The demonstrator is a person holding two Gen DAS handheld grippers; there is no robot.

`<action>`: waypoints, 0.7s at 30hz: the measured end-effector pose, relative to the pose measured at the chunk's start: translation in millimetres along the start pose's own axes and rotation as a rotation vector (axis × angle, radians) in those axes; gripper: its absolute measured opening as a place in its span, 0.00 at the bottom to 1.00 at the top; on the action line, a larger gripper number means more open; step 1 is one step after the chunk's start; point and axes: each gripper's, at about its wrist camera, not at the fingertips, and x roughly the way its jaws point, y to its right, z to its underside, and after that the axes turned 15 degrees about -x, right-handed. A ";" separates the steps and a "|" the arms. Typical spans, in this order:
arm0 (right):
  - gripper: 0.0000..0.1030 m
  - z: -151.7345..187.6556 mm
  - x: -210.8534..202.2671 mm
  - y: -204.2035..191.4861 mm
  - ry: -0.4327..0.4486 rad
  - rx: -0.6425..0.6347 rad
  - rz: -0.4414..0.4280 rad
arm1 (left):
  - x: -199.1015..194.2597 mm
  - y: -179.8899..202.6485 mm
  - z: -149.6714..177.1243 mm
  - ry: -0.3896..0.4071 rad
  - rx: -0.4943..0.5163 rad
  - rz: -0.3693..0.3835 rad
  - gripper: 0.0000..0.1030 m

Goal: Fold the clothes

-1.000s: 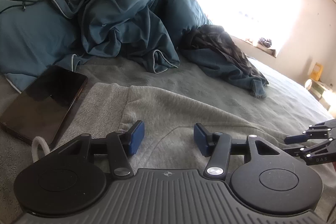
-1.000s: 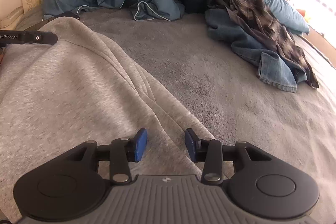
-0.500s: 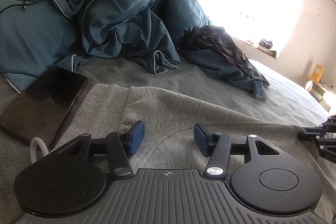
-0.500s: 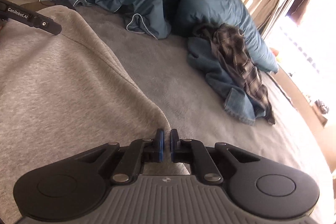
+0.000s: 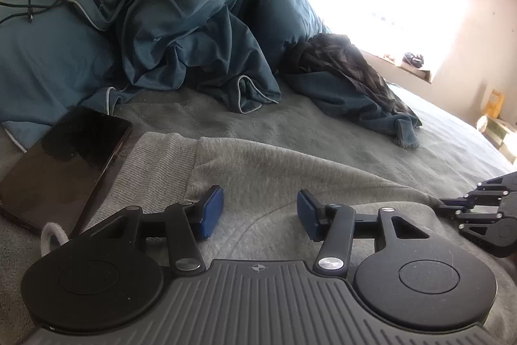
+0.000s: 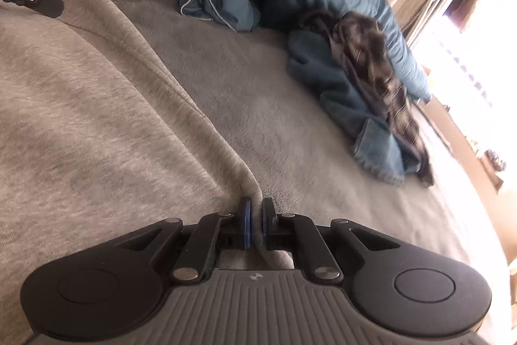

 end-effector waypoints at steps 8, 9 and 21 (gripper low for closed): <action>0.51 77.3 -24.3 106.5 0.109 0.792 -0.215 | 2.1 3.1 -6.3 -0.035 -0.003 -0.022 0.51; 0.51 96.1 -32.4 120.2 0.129 0.922 -0.220 | 1.8 5.4 -6.9 -0.039 0.003 -0.034 0.51; 0.55 325.1 -240.0 110.3 0.384 1.577 0.114 | -25.2 64.2 -8.4 0.006 0.081 -0.036 0.57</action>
